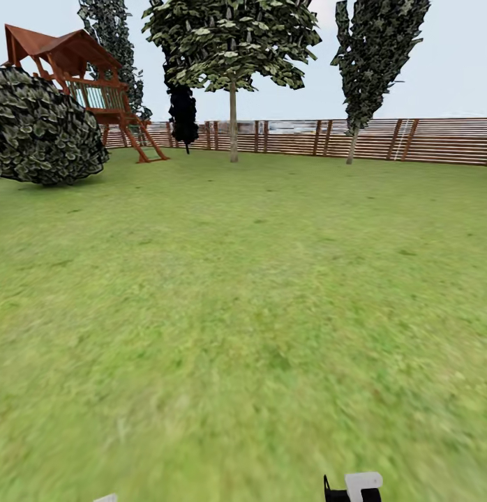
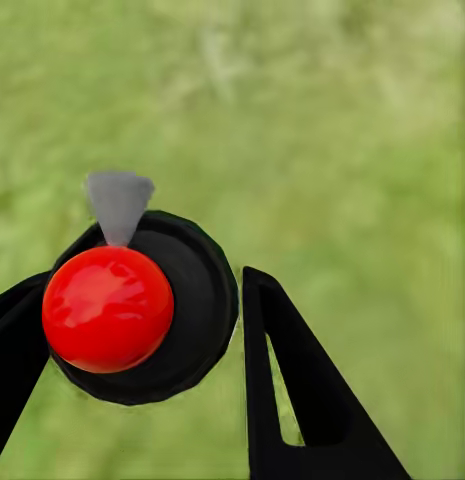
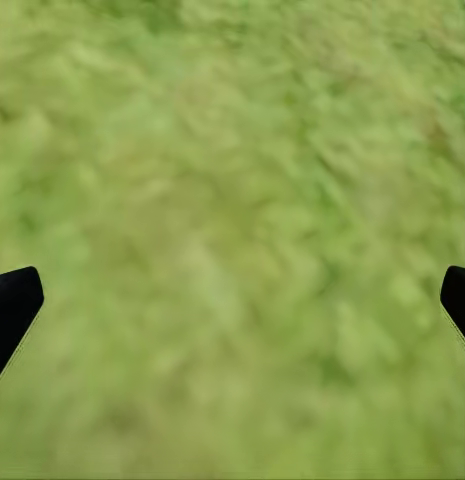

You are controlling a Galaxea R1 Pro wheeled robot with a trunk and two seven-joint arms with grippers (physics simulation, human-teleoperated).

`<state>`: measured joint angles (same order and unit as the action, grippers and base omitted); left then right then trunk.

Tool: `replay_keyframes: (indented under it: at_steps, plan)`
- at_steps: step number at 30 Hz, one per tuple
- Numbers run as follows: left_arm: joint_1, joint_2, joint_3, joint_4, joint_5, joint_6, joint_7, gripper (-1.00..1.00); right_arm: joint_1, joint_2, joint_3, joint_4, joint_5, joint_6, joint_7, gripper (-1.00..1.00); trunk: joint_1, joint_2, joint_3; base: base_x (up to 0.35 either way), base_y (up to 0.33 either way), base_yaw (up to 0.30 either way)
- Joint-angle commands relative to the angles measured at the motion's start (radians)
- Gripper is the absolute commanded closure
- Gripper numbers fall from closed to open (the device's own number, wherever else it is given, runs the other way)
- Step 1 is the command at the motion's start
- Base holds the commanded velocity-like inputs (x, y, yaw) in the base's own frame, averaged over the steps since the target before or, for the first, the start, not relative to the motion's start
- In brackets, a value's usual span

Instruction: In the garden, pick up the pesticide atomizer on the floor and spray pesticide onto both trees until each tree trunk is fully covered.

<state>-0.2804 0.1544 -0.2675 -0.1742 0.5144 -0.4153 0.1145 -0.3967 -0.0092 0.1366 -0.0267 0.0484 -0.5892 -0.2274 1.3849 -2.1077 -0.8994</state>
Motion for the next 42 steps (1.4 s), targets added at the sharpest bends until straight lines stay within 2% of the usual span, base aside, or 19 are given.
replay_keyframes:
  at_steps: [1, 42]
  plan:
    - [0.0, 0.001, -0.009, -0.001, 0.001, -0.002, 0.008, 1.0, -0.001, 0.0, 0.008, 0.001, 0.005, 0.0, -0.01, -1.0, 0.0, 0.0, -0.001, 0.339, 0.0, 0.0]
    - [-0.001, -0.001, -0.009, -0.002, -0.001, -0.002, 0.007, 1.0, 0.0, -0.002, 0.008, 0.001, 0.005, 0.0, -0.01, -1.0, 0.0, 0.0, -0.001, 0.339, 0.0, 0.0]
